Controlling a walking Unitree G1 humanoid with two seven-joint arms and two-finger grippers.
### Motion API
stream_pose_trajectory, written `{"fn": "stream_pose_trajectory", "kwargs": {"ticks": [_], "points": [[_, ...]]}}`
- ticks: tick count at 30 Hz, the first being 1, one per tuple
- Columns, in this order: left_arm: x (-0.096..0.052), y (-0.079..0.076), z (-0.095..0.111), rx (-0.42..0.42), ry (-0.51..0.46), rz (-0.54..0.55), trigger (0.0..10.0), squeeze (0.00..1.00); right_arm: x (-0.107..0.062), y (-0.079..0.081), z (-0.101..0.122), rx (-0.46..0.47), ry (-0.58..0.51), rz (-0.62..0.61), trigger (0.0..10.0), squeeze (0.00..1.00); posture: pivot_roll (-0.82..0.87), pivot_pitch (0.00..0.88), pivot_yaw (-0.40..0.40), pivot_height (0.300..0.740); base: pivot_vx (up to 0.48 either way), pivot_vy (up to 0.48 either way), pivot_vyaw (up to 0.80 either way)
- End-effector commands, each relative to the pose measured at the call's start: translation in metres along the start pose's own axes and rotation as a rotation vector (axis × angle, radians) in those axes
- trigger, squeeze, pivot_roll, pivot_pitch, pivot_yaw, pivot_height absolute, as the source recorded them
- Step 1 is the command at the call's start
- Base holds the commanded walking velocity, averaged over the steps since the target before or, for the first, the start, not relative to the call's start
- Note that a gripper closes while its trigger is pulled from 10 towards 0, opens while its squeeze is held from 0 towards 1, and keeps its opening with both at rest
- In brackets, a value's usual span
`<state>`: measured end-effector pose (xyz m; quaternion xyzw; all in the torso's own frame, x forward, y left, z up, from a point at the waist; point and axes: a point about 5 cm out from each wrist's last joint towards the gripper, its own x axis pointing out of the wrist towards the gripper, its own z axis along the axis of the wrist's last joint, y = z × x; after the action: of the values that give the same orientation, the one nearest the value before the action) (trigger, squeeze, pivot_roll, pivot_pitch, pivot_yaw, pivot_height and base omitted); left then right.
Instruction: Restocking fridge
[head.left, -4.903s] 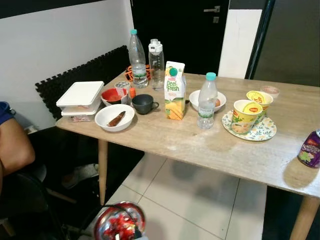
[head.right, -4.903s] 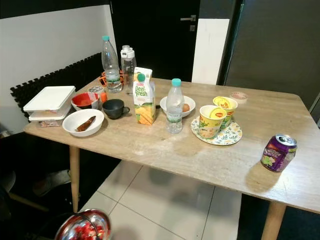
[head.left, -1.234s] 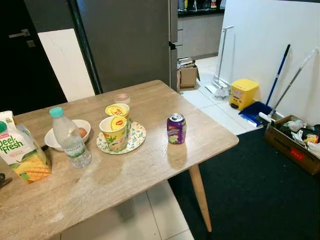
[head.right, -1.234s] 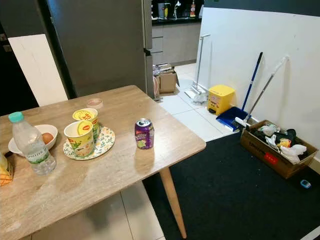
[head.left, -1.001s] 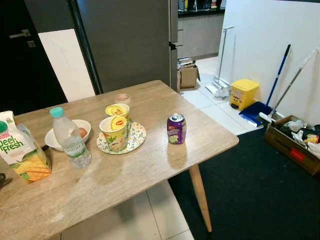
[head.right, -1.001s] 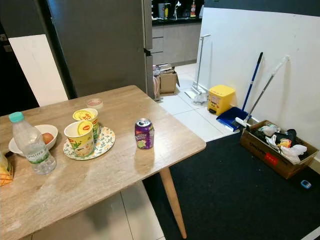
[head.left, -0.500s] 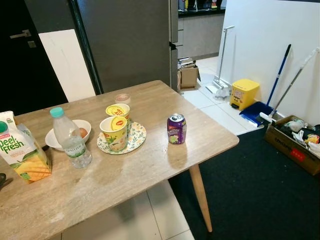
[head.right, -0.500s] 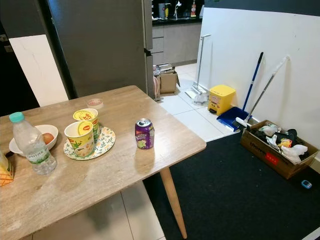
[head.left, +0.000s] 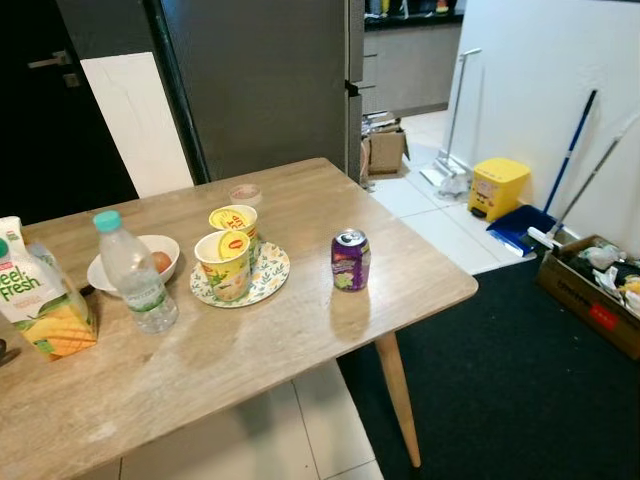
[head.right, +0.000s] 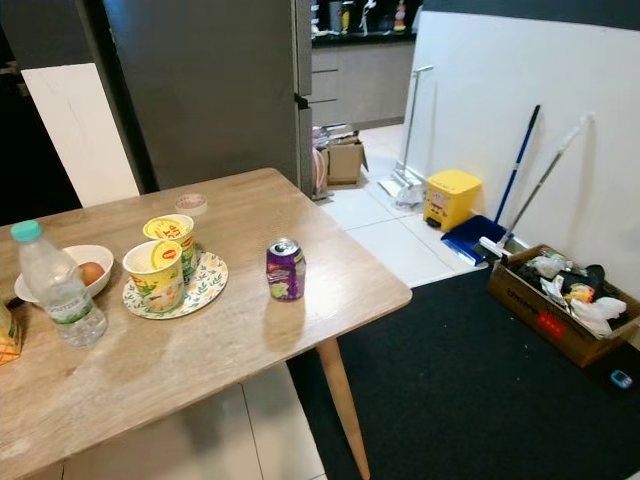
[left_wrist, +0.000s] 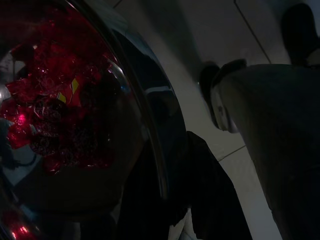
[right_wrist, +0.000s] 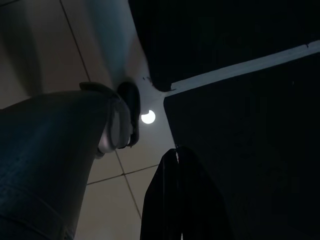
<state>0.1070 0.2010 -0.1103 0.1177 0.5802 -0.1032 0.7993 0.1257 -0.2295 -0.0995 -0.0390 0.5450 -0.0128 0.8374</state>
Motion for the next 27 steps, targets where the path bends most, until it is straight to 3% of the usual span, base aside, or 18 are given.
{"fn": "stream_pose_trajectory", "kwargs": {"ticks": [1, 27], "points": [[0.0008, -0.0101, -0.0050, -0.009, 0.013, -0.036, 10.0, 0.00, 0.0000, 0.0009, -0.0011, -0.006, 0.001, 0.003, 10.0, 0.00, -0.06, 0.004, 0.024, 0.740, 0.000, -0.428, 0.00], [0.0010, -0.0108, -0.0034, -0.011, 0.009, -0.041, 10.0, 0.00, -0.0002, -0.0011, 0.0002, -0.009, -0.001, 0.002, 10.0, 0.00, -0.06, 0.000, 0.020, 0.740, 0.000, -0.459, 0.00]]}}
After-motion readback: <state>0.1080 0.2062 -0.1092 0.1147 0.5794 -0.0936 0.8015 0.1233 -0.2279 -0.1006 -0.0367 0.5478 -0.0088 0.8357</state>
